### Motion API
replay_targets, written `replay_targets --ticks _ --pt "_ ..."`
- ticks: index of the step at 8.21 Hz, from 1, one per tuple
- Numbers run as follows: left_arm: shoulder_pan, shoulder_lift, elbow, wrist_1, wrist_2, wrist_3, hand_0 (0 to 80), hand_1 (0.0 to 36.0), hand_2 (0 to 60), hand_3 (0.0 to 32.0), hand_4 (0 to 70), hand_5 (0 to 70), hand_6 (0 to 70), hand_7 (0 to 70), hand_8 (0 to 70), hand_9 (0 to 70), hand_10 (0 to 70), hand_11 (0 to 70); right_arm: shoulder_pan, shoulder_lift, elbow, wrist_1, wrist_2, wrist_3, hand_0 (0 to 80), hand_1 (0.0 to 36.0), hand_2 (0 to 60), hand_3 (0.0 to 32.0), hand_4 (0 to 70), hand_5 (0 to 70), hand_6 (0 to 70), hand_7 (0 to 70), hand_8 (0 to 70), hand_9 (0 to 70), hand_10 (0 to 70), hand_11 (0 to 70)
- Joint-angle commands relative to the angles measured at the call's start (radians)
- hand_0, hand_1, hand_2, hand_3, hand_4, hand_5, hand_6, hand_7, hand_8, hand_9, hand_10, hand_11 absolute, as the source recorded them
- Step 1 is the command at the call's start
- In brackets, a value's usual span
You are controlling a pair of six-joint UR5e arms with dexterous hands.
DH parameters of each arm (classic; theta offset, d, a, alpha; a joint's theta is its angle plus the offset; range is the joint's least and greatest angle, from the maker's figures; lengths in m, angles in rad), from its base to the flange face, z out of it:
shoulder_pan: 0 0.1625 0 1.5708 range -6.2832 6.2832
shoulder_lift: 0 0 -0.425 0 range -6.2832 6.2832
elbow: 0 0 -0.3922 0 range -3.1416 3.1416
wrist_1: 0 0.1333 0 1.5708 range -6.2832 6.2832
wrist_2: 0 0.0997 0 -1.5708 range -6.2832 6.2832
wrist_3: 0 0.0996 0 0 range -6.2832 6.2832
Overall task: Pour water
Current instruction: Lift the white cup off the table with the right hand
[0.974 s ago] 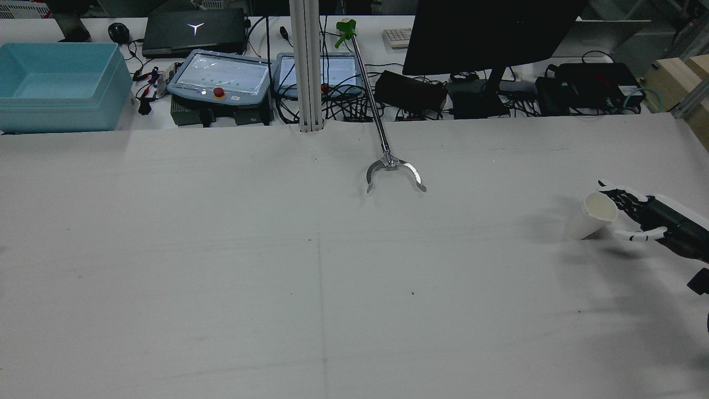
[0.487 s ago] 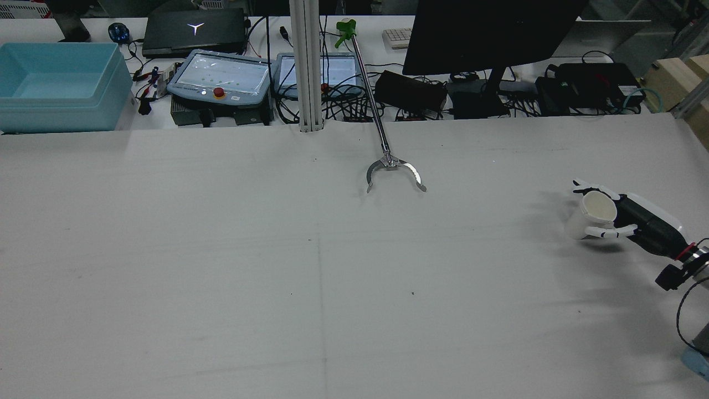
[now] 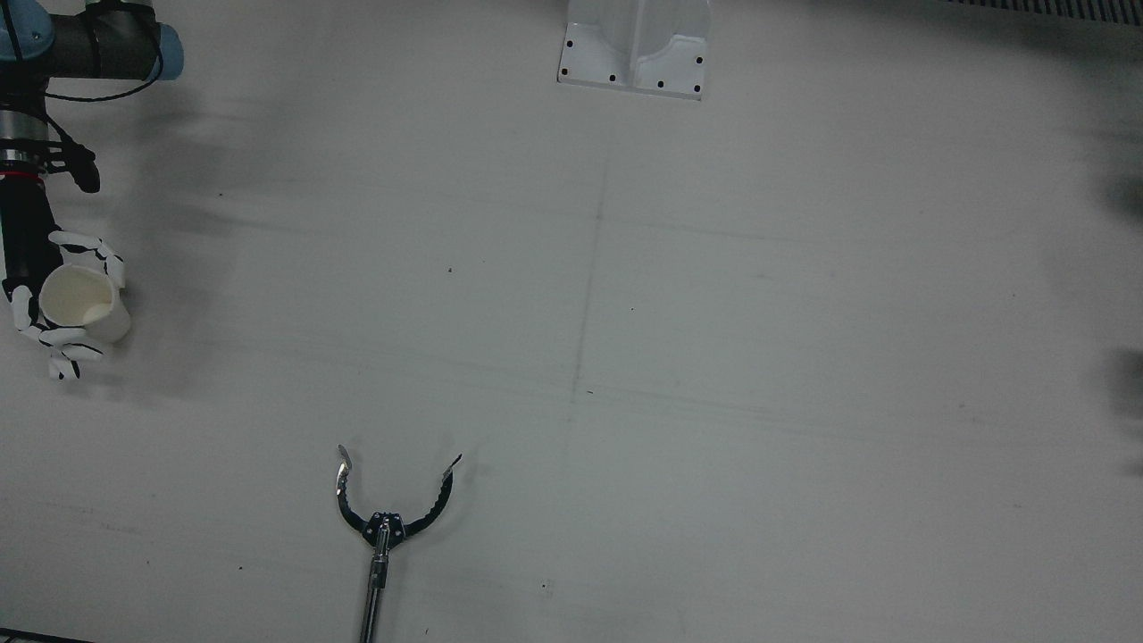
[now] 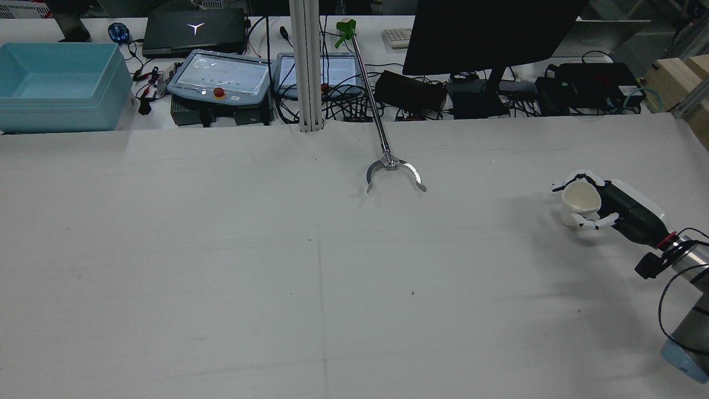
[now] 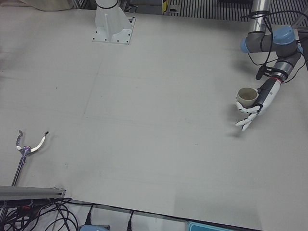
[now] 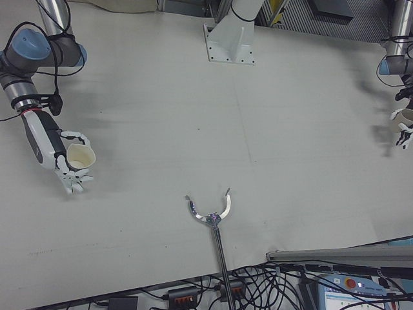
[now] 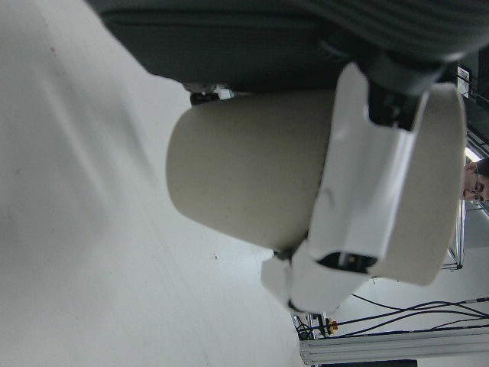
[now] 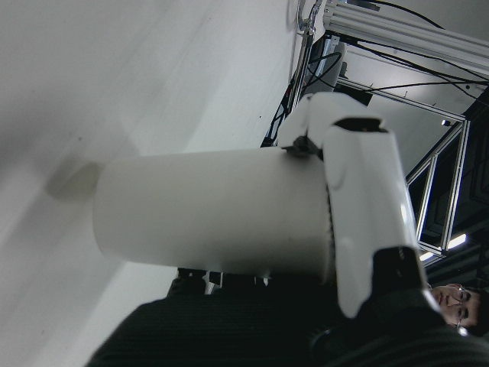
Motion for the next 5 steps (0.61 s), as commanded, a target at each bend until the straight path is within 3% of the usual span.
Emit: replay_targets --ticks 1,2,3,4,5 --pt "0.0 0.011 0.001 -0.008 0.001 -0.002 80.0 36.0 60.0 0.0 60.1 70.0 13.0 17.3 5.3 6.3 7.3 13.7 0.0 -0.03 0.092 -0.128 0.002 0.0 80.0 36.0 60.0 9.6 0.6 57.7 49.8 64.9 49.8 62.5 34.4 52.1" --pt "0.0 0.013 0.001 -0.012 0.001 -0.004 80.0 36.0 60.0 0.0 59.8 70.0 13.1 17.3 5.3 6.3 7.1 13.5 0.008 -0.066 0.134 -0.128 0.002 0.003 80.0 36.0 60.0 10.8 0.0 49.7 49.4 59.4 49.3 60.2 38.0 56.6" --pt "0.0 0.011 -0.01 -0.013 0.002 -0.004 80.0 36.0 60.0 0.0 59.3 70.0 13.0 17.2 5.4 6.3 7.2 13.6 0.072 -0.136 0.276 -0.133 -0.001 0.009 80.0 36.0 58.0 13.6 0.0 43.9 45.5 51.9 45.9 55.1 36.7 55.2" --pt "0.0 0.011 -0.078 0.051 0.007 0.005 80.0 36.0 60.0 0.0 59.2 70.0 13.0 17.2 5.4 6.3 7.1 13.5 0.165 -0.184 0.405 -0.16 -0.017 0.025 80.0 36.0 55.1 17.4 0.0 40.9 40.9 46.5 42.0 49.8 34.9 53.0" --pt "0.006 0.007 -0.129 0.098 0.009 0.011 80.0 36.0 60.0 0.0 61.2 70.0 13.8 18.1 5.8 6.6 7.1 13.8 0.289 -0.166 0.502 -0.296 -0.125 0.055 80.0 36.0 57.0 14.2 0.0 43.2 43.5 48.5 42.4 50.1 34.1 52.0"
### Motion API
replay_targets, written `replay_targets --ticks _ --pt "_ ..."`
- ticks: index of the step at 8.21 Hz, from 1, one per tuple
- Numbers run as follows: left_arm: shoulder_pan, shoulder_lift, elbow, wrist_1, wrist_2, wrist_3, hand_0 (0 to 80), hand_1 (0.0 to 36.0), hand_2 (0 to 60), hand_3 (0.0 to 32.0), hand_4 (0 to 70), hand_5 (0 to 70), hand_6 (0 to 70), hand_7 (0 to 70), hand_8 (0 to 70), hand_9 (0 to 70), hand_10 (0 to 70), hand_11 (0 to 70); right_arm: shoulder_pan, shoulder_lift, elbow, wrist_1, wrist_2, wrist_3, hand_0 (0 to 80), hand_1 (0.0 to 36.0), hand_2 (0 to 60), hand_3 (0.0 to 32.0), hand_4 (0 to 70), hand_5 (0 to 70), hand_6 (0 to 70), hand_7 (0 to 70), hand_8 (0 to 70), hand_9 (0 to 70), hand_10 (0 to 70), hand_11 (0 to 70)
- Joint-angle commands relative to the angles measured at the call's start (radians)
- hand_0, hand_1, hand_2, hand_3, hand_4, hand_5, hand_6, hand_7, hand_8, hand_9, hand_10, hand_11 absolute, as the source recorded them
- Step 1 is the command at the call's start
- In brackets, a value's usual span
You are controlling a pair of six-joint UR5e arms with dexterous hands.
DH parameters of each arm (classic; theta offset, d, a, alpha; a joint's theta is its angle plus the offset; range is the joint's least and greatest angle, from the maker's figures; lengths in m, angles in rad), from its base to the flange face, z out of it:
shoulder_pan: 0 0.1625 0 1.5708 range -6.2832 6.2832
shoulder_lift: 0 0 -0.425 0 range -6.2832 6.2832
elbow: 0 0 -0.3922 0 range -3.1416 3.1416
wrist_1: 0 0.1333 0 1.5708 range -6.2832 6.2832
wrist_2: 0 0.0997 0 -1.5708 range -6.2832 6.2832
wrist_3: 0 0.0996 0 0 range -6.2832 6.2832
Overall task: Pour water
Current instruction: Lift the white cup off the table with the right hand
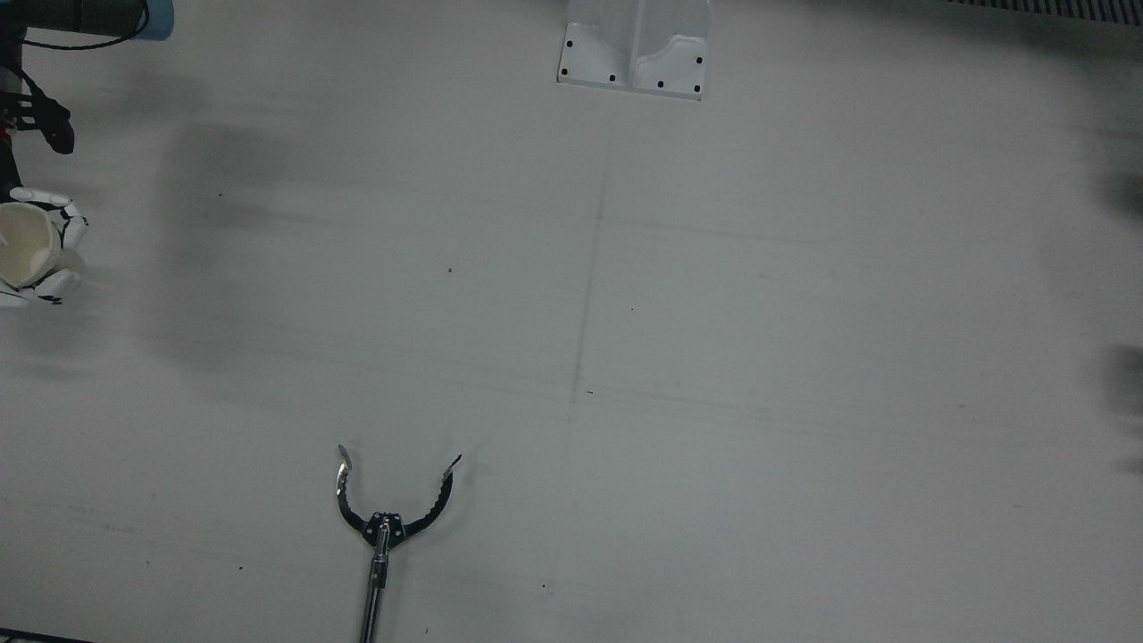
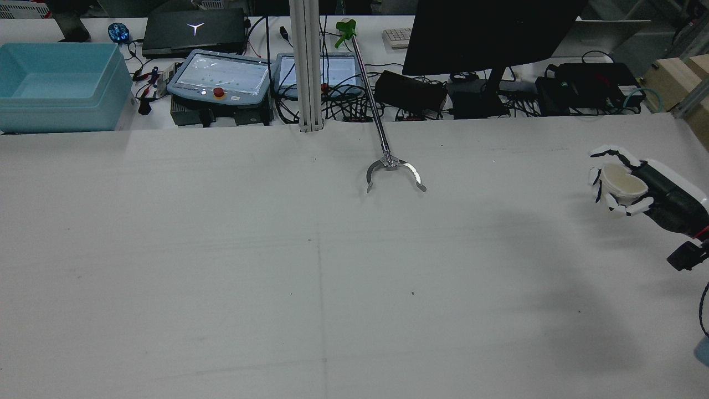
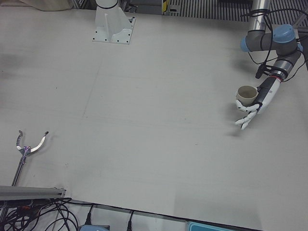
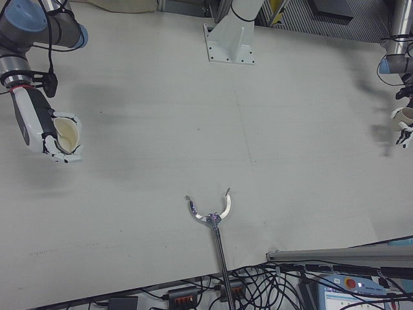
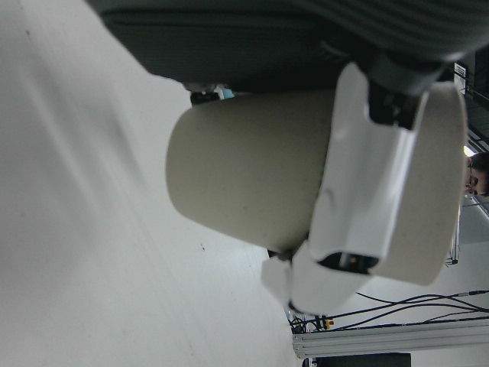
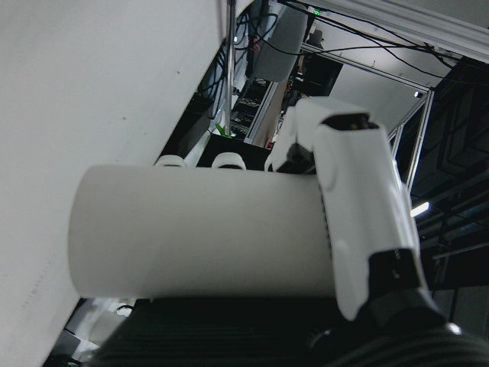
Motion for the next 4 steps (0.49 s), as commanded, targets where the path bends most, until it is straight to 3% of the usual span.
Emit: replay_targets --ticks 1,2,3,4 --pt "0.024 -0.018 -0.186 0.153 0.011 0.021 80.0 36.0 60.0 0.0 62.3 70.0 14.0 18.7 5.9 6.9 7.3 14.2 0.339 0.026 0.306 -0.334 -0.271 0.043 80.0 36.0 60.0 4.8 13.5 48.8 50.8 56.1 44.1 51.0 32.9 49.8" --pt "0.062 -0.068 -0.266 0.247 0.011 0.032 80.0 36.0 60.0 0.0 64.3 70.0 14.6 18.8 6.1 7.2 7.9 15.0 0.421 0.082 0.36 -0.422 -0.301 0.046 80.0 36.0 60.0 0.4 23.0 50.9 54.8 61.3 45.7 53.0 32.7 49.3" --pt "0.159 -0.148 -0.33 0.37 0.01 0.029 80.0 36.0 60.0 0.0 67.6 70.0 15.5 19.5 6.5 7.9 8.5 15.8 0.443 0.087 0.392 -0.441 -0.302 0.052 79.7 36.0 60.0 0.0 25.5 50.0 56.6 62.9 46.6 54.1 33.4 50.0" --pt "0.232 -0.255 -0.357 0.488 0.009 0.026 80.0 36.0 60.0 0.0 69.2 70.0 16.3 20.3 6.8 8.4 8.8 16.2 0.443 0.134 0.447 -0.517 -0.3 0.066 77.7 36.0 60.0 0.0 27.6 49.4 57.1 61.8 46.9 54.2 33.3 49.9"
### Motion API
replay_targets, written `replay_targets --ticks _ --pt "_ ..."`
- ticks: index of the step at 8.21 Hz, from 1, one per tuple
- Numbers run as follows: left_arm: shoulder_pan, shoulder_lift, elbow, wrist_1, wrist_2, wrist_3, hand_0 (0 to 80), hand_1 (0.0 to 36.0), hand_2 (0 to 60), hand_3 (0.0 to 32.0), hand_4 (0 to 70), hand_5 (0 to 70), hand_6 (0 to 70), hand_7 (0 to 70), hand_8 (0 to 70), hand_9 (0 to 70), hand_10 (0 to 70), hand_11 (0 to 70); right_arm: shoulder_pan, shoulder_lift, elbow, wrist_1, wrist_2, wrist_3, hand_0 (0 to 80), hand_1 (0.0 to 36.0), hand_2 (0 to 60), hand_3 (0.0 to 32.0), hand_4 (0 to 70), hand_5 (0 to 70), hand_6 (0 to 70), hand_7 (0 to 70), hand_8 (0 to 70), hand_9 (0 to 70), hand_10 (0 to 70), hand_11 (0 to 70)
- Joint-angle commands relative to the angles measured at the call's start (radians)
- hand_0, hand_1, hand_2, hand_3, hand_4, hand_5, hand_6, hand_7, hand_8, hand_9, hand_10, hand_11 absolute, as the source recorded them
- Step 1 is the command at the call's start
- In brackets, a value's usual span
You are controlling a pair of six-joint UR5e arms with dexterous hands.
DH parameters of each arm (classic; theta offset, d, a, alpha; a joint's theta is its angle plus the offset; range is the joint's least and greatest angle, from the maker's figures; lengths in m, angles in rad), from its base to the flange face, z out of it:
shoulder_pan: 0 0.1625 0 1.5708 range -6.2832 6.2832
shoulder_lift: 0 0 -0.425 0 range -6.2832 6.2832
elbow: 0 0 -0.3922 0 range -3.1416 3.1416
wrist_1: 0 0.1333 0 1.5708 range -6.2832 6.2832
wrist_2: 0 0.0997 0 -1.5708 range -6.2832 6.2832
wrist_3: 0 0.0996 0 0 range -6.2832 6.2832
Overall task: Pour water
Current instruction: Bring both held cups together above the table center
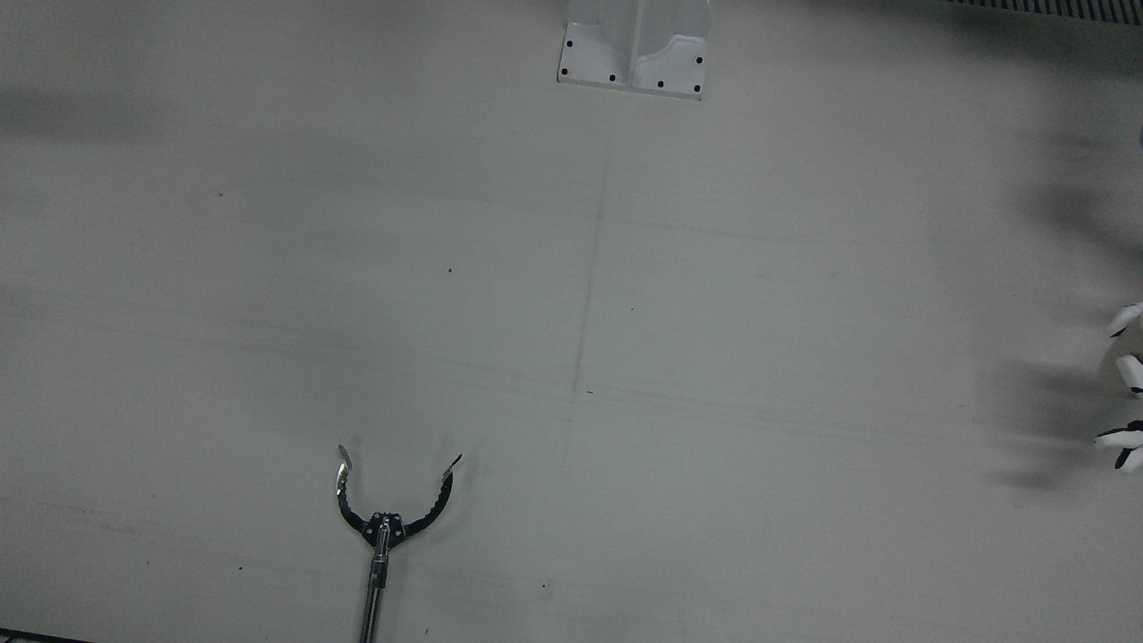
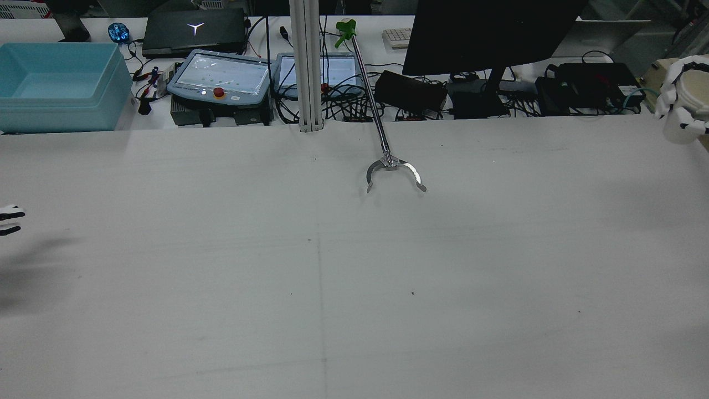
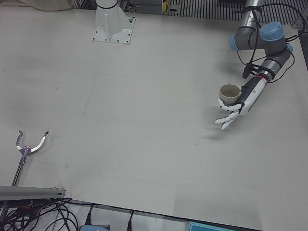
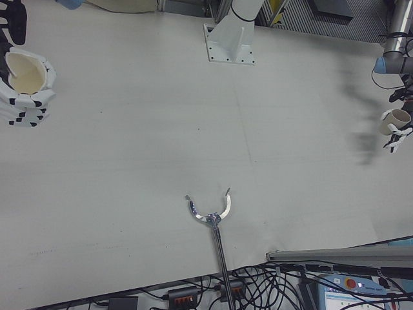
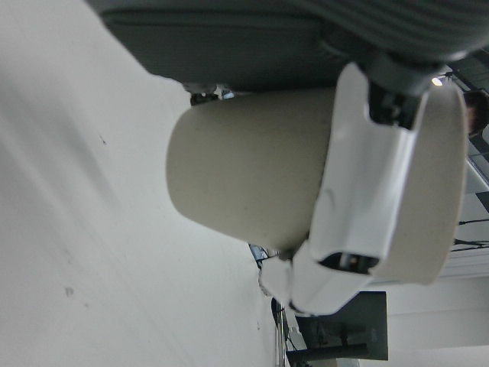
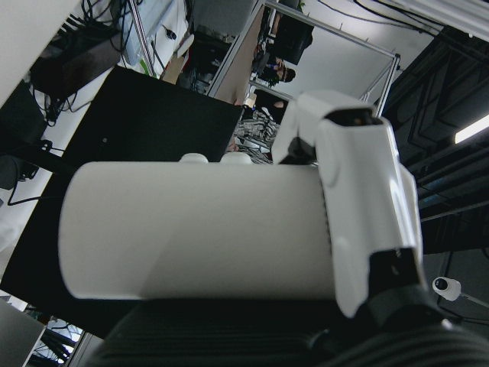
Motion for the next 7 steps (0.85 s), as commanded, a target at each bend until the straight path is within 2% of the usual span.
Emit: replay_targets --ticks 1,2,3,4,5,6,7 --pt "0.238 -0.28 -0.127 0.356 -0.003 0.0 80.0 36.0 60.0 0.0 69.4 70.0 16.6 20.6 7.0 8.4 8.6 16.1 0.044 0.138 0.182 -0.265 -0.023 0.033 80.0 36.0 60.0 0.0 53.8 63.4 66.2 70.0 50.2 58.9 36.8 53.9" --pt "0.327 -0.399 -0.135 0.481 -0.006 0.007 80.0 36.0 60.0 0.0 69.3 70.0 16.6 20.6 7.0 8.4 8.4 15.8 0.042 0.198 0.247 -0.375 -0.014 0.034 80.0 36.0 60.0 0.0 70.0 70.0 70.0 70.0 52.2 61.7 42.4 61.3" --pt "0.411 -0.527 -0.123 0.597 -0.009 0.015 80.0 36.0 60.0 0.0 69.1 70.0 16.6 20.5 7.0 8.2 8.1 15.5 0.039 0.284 0.266 -0.457 -0.006 0.031 80.0 36.0 60.0 0.0 70.0 70.0 70.0 70.0 54.1 63.9 45.2 65.5" --pt "0.468 -0.63 -0.126 0.696 -0.009 0.062 80.0 36.0 60.0 0.0 69.0 70.0 16.6 20.2 6.9 8.0 8.0 15.3 -0.008 0.36 0.272 -0.544 -0.005 0.03 80.0 36.0 60.0 0.0 70.0 70.0 70.0 70.0 57.7 69.2 52.6 70.0" --pt "0.502 -0.74 -0.124 0.801 -0.009 0.097 80.0 36.0 60.0 0.0 68.2 70.0 16.3 19.7 6.6 7.7 7.7 15.0 -0.072 0.473 0.26 -0.648 -0.011 -0.026 80.0 36.0 60.0 0.0 70.0 70.0 70.0 70.0 61.3 70.0 70.0 70.0" --pt "0.527 -0.803 -0.121 0.866 -0.021 0.096 80.0 36.0 60.0 0.0 68.4 70.0 16.2 19.7 6.5 7.5 7.6 14.8 -0.156 0.593 0.243 -0.792 -0.003 -0.126 80.0 36.0 60.0 0.0 70.0 70.0 70.0 70.0 63.8 70.0 69.8 70.0" --pt "0.53 -0.871 -0.118 0.934 -0.029 0.095 80.0 36.0 60.0 0.0 67.6 70.0 16.1 19.3 6.4 7.2 7.3 14.4 -0.268 0.699 0.174 -0.856 0.032 -0.169 80.0 36.0 60.0 0.0 70.0 70.0 70.0 70.0 68.0 70.0 56.7 70.0"
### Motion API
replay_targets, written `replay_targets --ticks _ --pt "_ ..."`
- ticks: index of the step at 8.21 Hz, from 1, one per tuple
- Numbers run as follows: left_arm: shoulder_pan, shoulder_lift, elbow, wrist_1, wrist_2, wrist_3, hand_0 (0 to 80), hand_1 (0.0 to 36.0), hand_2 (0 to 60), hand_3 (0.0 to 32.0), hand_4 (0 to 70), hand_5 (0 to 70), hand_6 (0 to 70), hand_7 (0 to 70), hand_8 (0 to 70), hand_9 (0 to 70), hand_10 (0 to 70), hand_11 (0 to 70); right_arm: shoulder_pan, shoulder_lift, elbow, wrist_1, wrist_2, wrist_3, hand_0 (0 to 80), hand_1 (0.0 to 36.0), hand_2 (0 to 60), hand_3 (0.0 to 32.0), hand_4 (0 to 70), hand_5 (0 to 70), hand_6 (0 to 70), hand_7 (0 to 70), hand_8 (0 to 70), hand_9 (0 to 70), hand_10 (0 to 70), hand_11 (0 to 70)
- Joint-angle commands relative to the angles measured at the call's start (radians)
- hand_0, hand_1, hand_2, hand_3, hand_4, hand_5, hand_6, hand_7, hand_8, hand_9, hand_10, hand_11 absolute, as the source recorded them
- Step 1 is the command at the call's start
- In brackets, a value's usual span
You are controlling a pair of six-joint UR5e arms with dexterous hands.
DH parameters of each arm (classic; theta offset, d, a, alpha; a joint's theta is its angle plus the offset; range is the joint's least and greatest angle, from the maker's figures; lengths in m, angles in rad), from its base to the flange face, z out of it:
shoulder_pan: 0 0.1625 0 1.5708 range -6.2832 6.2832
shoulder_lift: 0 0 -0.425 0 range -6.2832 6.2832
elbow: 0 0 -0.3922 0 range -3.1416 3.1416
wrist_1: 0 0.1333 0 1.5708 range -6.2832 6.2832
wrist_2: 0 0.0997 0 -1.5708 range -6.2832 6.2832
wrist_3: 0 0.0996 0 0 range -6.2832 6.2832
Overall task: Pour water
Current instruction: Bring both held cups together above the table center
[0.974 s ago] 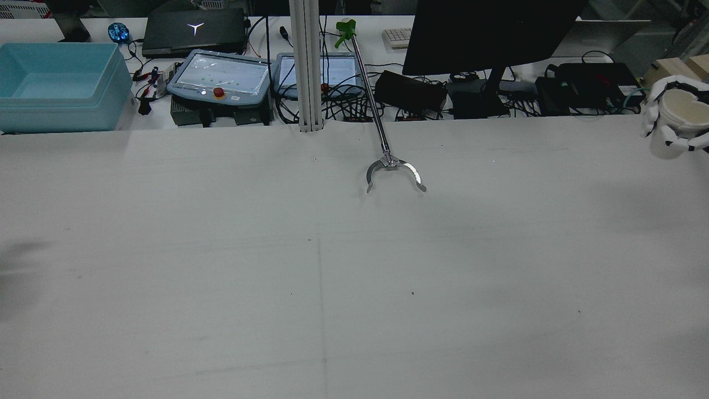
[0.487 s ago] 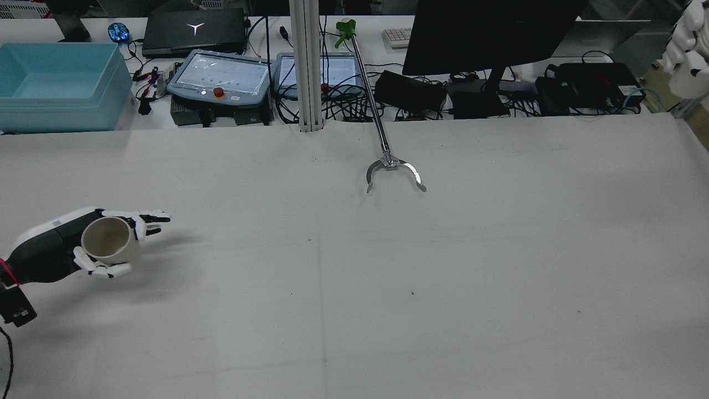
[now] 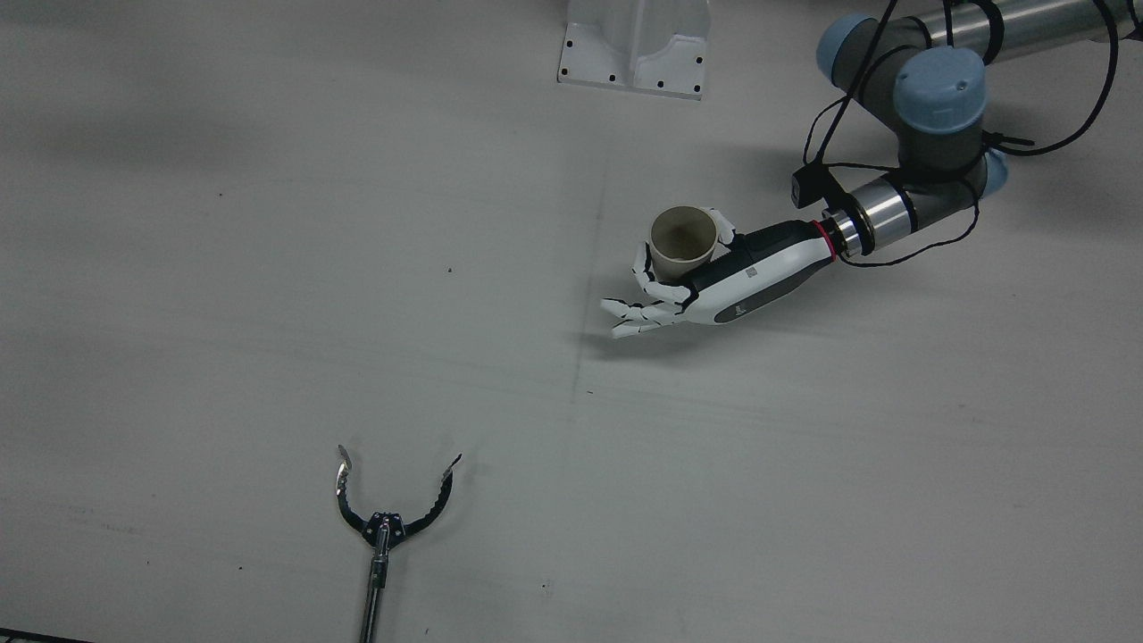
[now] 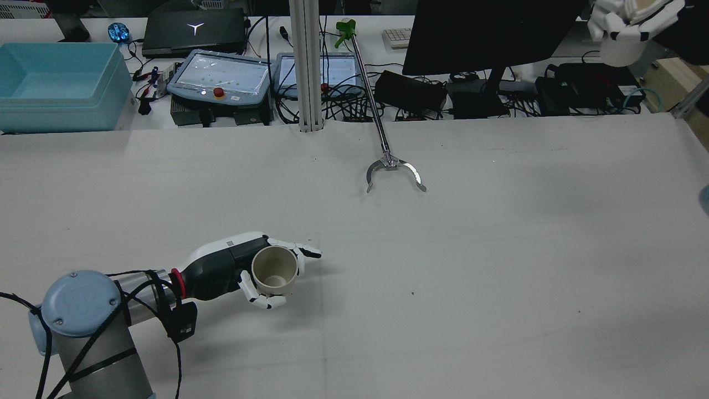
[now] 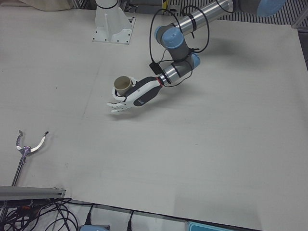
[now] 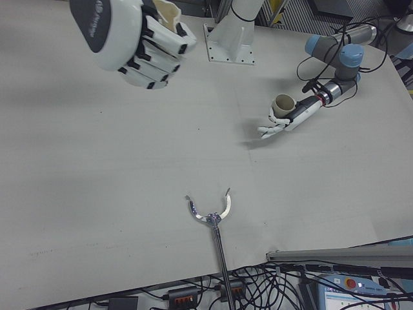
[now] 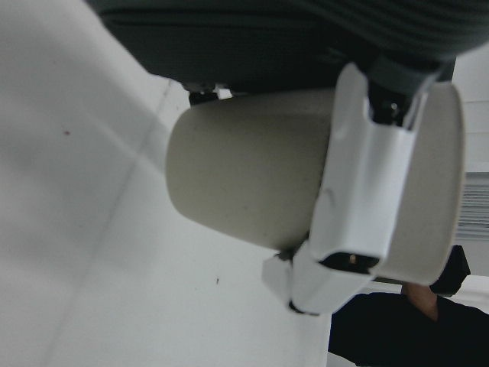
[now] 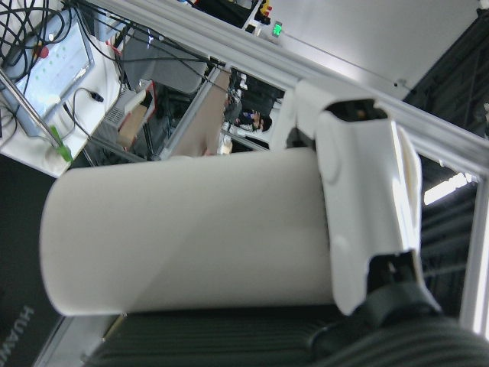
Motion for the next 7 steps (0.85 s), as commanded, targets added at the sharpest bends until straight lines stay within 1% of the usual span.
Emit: replay_targets --ticks 1,2,3,4,5,7 --pt "0.041 -0.227 0.025 0.209 -0.015 0.008 80.0 36.0 60.0 0.0 67.8 70.0 16.3 19.5 6.5 7.2 7.2 14.3 -0.317 0.275 -0.107 -0.227 0.109 -0.157 80.0 36.0 60.0 0.0 70.0 70.0 70.0 70.0 68.5 70.0 54.8 70.0" --pt "0.038 -0.261 0.039 0.23 -0.015 0.003 80.0 36.0 60.0 0.0 68.2 70.0 16.7 19.7 6.7 7.3 7.2 14.3 -0.435 0.305 -0.12 -0.26 0.181 -0.2 80.0 36.0 60.0 0.0 70.0 70.0 70.0 70.0 67.1 70.0 52.7 70.0" --pt "0.033 -0.261 0.042 0.232 -0.015 0.002 80.0 36.0 60.0 0.0 68.3 70.0 16.8 19.7 6.7 7.2 6.9 13.9 -0.529 0.321 -0.123 -0.265 0.221 -0.241 80.0 36.0 60.0 0.0 70.0 70.0 70.0 70.0 66.1 70.0 51.9 70.0" --pt "0.03 -0.261 0.053 0.232 -0.021 0.003 80.0 36.0 60.0 0.0 68.3 70.0 16.7 19.6 6.6 7.0 6.8 13.6 -0.599 0.327 -0.129 -0.268 0.264 -0.257 80.0 36.0 60.0 0.0 70.0 70.0 70.0 70.0 65.3 70.0 50.1 70.0" --pt "0.012 -0.262 0.1 0.205 -0.046 0.0 80.0 36.0 60.0 0.0 68.6 70.0 16.8 19.8 6.7 7.1 6.9 13.7 -0.642 0.336 -0.137 -0.268 0.286 -0.266 80.0 36.0 60.0 0.0 70.0 70.0 70.0 70.0 64.9 70.0 49.9 70.0" --pt "-0.004 -0.256 0.212 0.133 -0.052 -0.044 80.0 36.0 60.0 0.0 69.1 70.0 17.4 20.0 6.9 7.5 7.1 13.9 -0.676 0.345 -0.169 -0.268 0.295 -0.292 80.0 36.0 60.0 0.0 70.0 70.0 70.0 70.0 64.1 70.0 49.1 70.0"
